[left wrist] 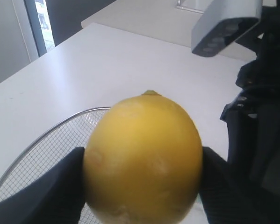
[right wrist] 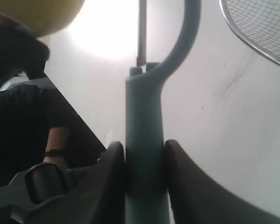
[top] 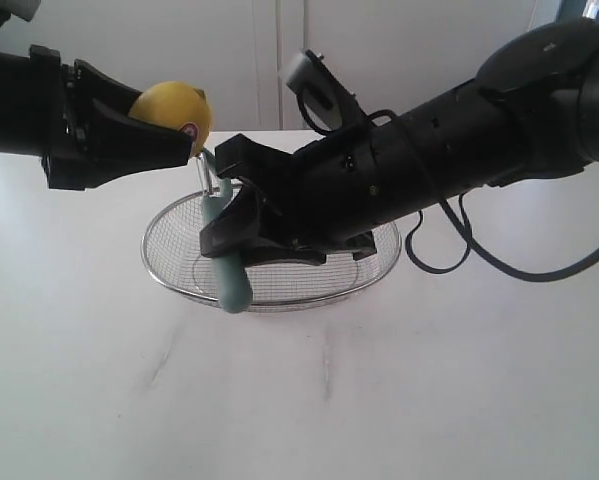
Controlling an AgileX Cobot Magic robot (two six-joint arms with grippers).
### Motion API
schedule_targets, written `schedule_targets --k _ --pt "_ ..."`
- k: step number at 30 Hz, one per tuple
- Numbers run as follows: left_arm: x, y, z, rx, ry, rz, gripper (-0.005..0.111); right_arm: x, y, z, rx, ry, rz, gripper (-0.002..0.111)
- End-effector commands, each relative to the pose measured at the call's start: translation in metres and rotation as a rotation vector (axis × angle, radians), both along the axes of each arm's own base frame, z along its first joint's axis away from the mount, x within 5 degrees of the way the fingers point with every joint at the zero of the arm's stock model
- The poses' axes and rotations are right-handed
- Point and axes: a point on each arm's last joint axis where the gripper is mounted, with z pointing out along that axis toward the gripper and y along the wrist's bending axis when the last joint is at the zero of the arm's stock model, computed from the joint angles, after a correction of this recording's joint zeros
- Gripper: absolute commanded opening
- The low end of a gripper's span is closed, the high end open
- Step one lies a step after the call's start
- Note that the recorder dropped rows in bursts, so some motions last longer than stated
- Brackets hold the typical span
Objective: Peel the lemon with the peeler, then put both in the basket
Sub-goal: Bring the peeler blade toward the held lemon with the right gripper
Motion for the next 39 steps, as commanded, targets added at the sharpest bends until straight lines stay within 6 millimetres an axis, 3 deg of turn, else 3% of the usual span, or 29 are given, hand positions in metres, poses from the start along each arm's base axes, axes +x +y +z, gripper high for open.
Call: schedule_targets --k 1,13,24,39 --pt "-0.004 0.001 0.003 0.005 0.003 -0.021 0.000 0.001 0.000 0.004 0.020 -0.023 -0.019 0.000" --pt "-0.003 0.004 -0.004 0.086 0.024 0.006 0.000 0.002 0.000 0.009 0.055 -0.020 -0.055 0.000" --pt "-0.002 0.004 -0.004 0.087 0.023 0.010 0.000 -0.002 -0.006 0.032 0.109 -0.090 -0.129 0.000" --pt "-0.002 0.003 -0.001 0.045 0.031 0.018 0.000 0.011 0.004 -0.003 0.050 0.013 -0.095 0.000"
